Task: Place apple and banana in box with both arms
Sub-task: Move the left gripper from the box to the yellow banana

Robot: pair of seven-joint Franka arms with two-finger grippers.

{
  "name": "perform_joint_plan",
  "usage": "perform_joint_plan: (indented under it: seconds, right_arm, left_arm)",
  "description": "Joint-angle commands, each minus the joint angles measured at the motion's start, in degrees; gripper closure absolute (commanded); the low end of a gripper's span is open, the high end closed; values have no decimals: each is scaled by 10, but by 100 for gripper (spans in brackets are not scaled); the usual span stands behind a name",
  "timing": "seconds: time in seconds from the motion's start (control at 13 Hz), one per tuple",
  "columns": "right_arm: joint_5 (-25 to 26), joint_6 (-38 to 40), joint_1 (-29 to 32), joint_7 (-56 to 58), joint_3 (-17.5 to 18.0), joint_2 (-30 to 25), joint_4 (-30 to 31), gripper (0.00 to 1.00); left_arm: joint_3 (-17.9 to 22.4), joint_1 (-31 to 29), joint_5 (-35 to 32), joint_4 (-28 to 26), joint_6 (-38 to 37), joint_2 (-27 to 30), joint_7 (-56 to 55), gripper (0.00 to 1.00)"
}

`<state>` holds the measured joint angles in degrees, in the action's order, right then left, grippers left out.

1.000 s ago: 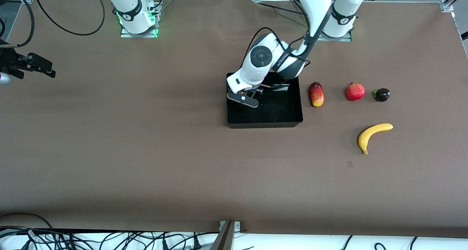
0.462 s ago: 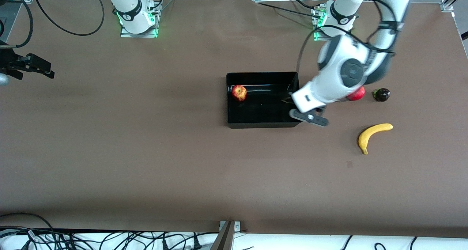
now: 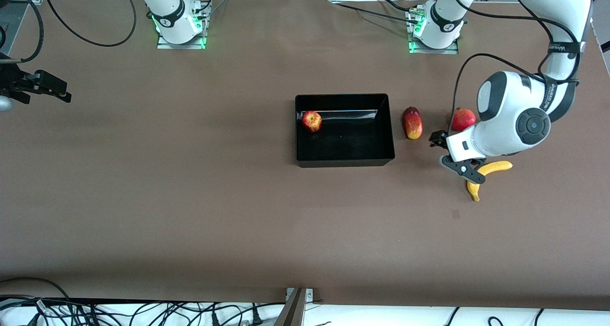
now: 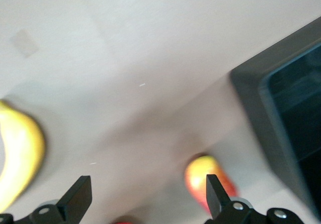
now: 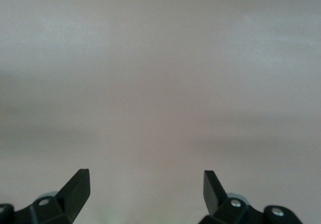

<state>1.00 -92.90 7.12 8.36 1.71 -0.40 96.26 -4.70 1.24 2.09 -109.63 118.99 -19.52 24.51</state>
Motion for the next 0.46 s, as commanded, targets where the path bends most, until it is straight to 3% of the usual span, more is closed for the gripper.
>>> perform_joint_plan:
  seconds: [0.0, 0.15, 0.38]
  right_arm:
    - [4, 4, -4, -4, -1, 6, -11, 0]
    - [4, 3, -4, -4, -1, 6, -11, 0]
    - [4, 13, -4, -5, -1, 6, -10, 0]
  left_arm:
    - [-1, -33, -40, -29, 67, -16, 87, 0]
    - [26, -39, -43, -41, 103, -29, 174, 0]
    - [33, -74, -43, -42, 152, -48, 323, 0]
